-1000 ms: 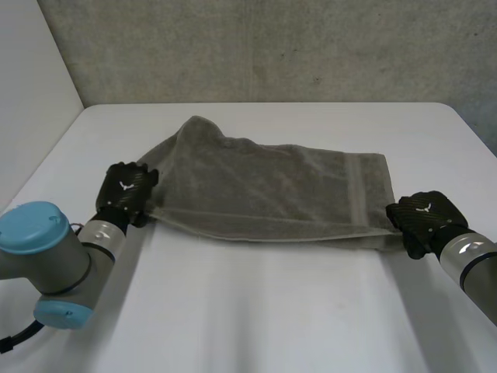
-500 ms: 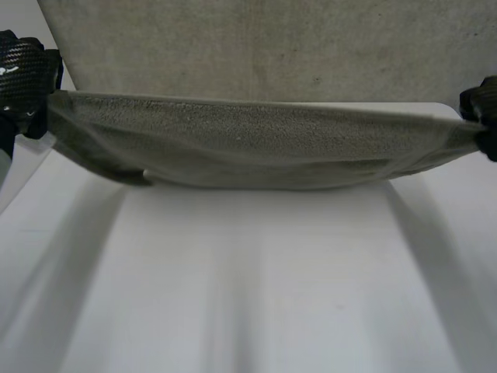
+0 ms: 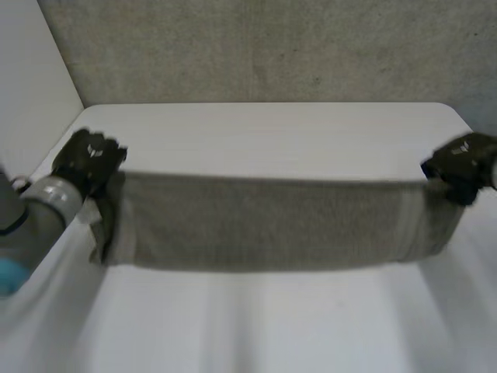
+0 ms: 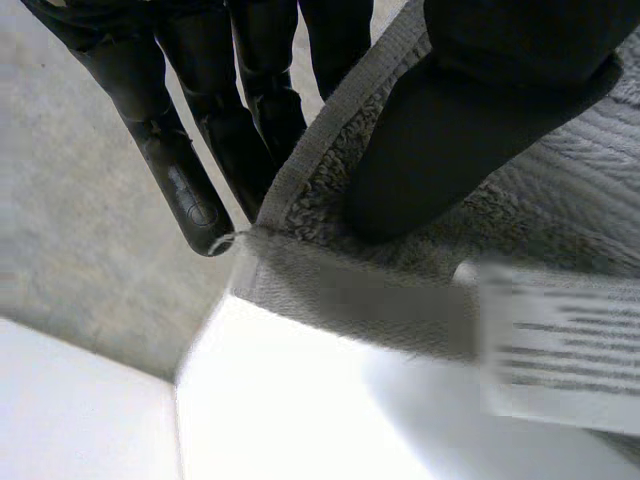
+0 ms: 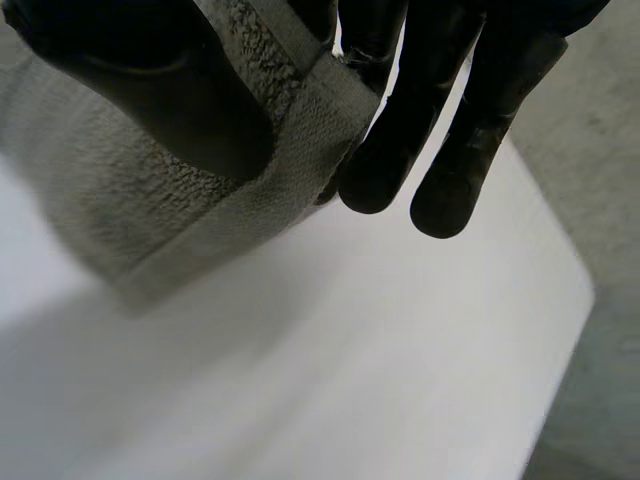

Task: Fold the towel.

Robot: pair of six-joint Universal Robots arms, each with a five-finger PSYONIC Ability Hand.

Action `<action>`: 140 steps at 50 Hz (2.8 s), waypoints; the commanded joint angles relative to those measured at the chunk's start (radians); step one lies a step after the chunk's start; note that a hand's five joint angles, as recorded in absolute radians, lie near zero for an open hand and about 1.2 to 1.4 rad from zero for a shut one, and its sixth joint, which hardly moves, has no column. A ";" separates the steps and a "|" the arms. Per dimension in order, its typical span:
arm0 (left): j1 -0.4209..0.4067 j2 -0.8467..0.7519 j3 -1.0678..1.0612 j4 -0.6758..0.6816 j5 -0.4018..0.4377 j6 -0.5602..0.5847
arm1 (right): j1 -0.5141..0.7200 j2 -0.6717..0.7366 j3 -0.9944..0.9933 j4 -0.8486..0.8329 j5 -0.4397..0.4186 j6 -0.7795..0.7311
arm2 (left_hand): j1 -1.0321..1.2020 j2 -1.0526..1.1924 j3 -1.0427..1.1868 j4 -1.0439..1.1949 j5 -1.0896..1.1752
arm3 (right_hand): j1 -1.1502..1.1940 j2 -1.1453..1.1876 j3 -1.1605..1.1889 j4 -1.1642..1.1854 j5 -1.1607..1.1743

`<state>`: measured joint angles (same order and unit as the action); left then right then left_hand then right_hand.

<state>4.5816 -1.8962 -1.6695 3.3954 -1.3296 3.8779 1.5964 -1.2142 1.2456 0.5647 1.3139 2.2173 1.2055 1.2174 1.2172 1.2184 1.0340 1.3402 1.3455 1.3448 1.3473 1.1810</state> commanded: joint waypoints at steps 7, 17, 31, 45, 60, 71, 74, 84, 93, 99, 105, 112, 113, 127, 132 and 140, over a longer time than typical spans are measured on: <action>-0.096 -0.144 0.804 0.114 -0.279 -0.228 | 0.149 0.114 -0.638 -0.539 0.186 0.185 | 0.191 0.179 0.179 0.178 0.188 | 0.056 0.051 0.052 0.049 0.041; -0.081 -0.083 0.725 0.098 -0.278 -0.390 | 0.145 0.056 -0.526 -0.390 0.114 0.274 | 0.191 0.179 0.179 0.178 0.188 | 0.056 0.051 0.052 0.049 0.041; -0.017 -0.101 0.075 0.269 -0.096 -0.385 | 0.145 0.070 -0.026 -0.370 0.076 0.205 | 0.191 0.179 0.179 0.178 0.188 | 0.056 0.051 0.052 0.049 0.041; 0.066 -0.092 -0.314 0.446 -0.052 -0.212 | 0.135 0.050 0.348 -0.523 0.044 0.068 | 0.191 0.179 0.179 0.178 0.188 | 0.056 0.051 0.052 0.049 0.041; 0.257 0.580 -0.566 0.028 0.256 -0.095 | -0.130 -0.309 0.382 0.100 -0.027 -0.243 | 0.191 0.179 0.179 0.178 0.188 | 0.056 0.051 0.052 0.049 0.041; 0.260 0.390 -0.492 0.041 0.313 -0.095 | -0.190 -0.214 0.362 0.062 -0.154 -0.242 | 0.191 0.179 0.179 0.178 0.188 | 0.056 0.051 0.052 0.049 0.041; 0.208 0.251 -0.417 0.096 0.258 -0.098 | -0.152 -0.162 0.304 -0.017 -0.133 -0.152 | 0.191 0.179 0.179 0.178 0.188 | 0.056 0.051 0.052 0.049 0.041; 0.074 -0.092 -0.072 0.108 0.047 -0.135 | 0.000 0.048 0.131 -0.209 0.014 0.016 | 0.191 0.179 0.179 0.178 0.188 | 0.056 0.051 0.052 0.049 0.041; -0.003 -0.288 0.221 0.110 0.003 -0.227 | 0.071 0.209 -0.006 -0.361 0.114 0.061 | 0.191 0.179 0.179 0.178 0.188 | 0.056 0.051 0.052 0.049 0.041; -0.043 -0.374 0.336 0.111 0.003 -0.227 | 0.091 0.294 -0.098 -0.417 0.143 0.064 | 0.191 0.179 0.179 0.178 0.188 | 0.056 0.051 0.052 0.049 0.041; -0.046 -0.452 0.410 0.105 -0.005 -0.225 | 0.099 0.357 -0.172 -0.459 0.174 0.074 | -0.603 -0.614 -0.614 -0.616 -0.606 | -1.035 -1.040 -1.040 -1.042 -1.050; -0.046 -0.475 0.418 0.090 -0.054 -0.229 | 0.114 0.389 -0.229 -0.476 0.232 0.142 | -1.031 -1.043 -1.043 -1.044 -1.034 | -1.166 -1.171 -1.170 -1.173 -1.181; -0.044 -0.474 0.415 0.079 -0.077 -0.230 | 0.114 0.389 -0.229 -0.476 0.232 0.142 | -1.031 -1.043 -1.043 -1.044 -1.034 | -1.166 -1.171 -1.170 -1.173 -1.181; -0.035 -0.197 0.180 -0.021 -0.178 -0.330 | 0.103 0.085 0.089 -0.479 0.214 0.283 | -1.031 -1.043 -1.043 -1.044 -1.034 | -1.166 -1.171 -1.170 -1.173 -1.181; -0.029 -0.089 0.084 0.039 -0.178 -0.431 | 0.103 -0.031 0.283 -0.476 0.145 0.286 | -1.027 -1.039 -1.039 -1.040 -1.030 | -1.166 -1.171 -1.170 -1.173 -1.181; -0.014 -0.012 -0.074 0.205 -0.158 -0.636 | 0.066 -0.053 0.428 -0.488 0.091 0.294 | -1.007 -1.019 -1.018 -1.020 -1.010 | -1.079 -1.084 -1.084 -1.086 -1.094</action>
<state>4.5557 -1.9375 -1.6551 3.4959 -1.5048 3.3642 1.6915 -1.2653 1.5972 0.0872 1.4364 2.5060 0.1723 0.1691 0.1692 0.1669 0.0268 0.2436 0.2532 0.2526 0.2661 0.0661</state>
